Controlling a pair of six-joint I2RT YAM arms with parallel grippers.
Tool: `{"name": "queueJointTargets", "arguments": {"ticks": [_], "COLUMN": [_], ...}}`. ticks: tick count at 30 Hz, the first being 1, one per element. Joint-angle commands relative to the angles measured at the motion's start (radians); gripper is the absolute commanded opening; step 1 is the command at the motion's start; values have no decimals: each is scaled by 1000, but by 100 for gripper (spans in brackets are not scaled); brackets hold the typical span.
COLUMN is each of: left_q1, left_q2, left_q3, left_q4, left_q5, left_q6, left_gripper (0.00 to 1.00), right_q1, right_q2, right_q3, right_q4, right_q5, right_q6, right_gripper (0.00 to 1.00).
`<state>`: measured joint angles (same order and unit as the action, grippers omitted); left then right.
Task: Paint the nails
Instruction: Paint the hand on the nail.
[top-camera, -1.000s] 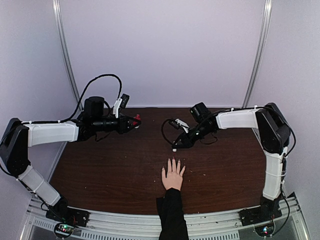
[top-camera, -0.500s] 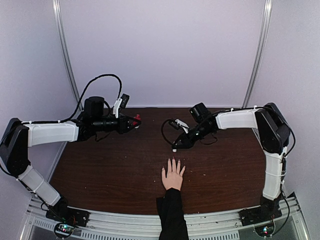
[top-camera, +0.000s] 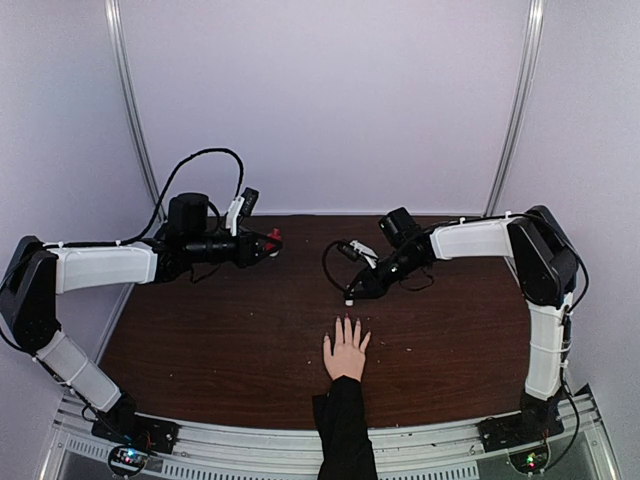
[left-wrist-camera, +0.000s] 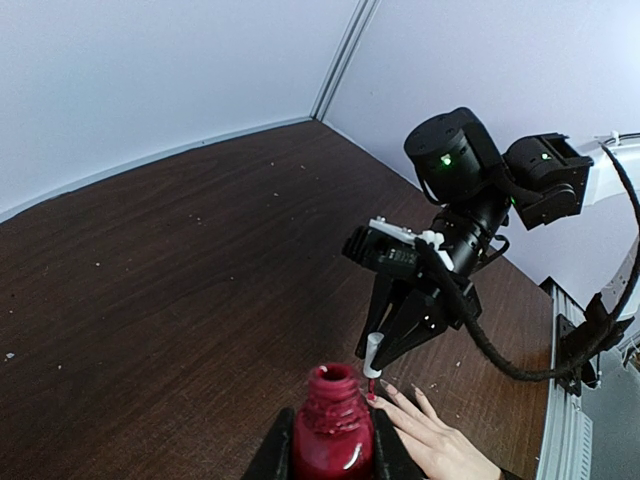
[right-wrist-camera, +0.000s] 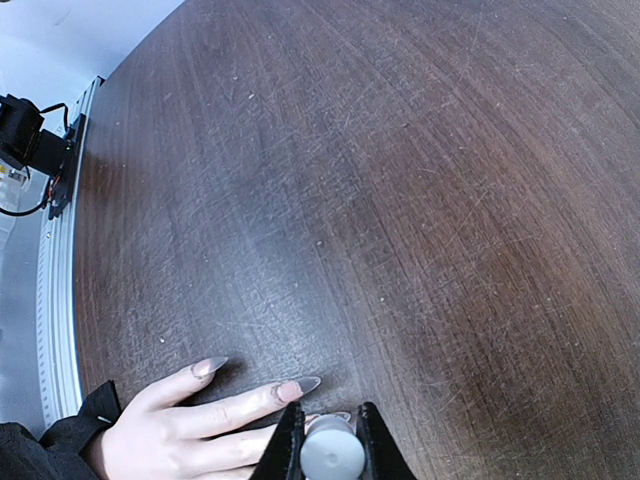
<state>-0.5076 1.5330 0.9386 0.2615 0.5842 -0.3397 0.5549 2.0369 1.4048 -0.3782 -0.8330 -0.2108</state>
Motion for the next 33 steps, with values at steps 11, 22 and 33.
{"name": "queueJointTargets", "arguments": {"ticks": [11,22,33], "left_q1": [-2,-2,-2], "left_q2": [-12,-14,-16], "left_q3": [0,-3,-3], "left_q4": [59,61,61], "left_q5": [2,2,2], "left_q6": [2,2,4], "left_gripper": [0,0,0], "right_q1": [10,11,12], "right_q2": [5,3,5], "right_q3": [16,18,17], "right_q4": [15,28,26], "right_q5": [-20,-36,-37], "right_q6": [8,18,16], "right_gripper": [0,0,0]}}
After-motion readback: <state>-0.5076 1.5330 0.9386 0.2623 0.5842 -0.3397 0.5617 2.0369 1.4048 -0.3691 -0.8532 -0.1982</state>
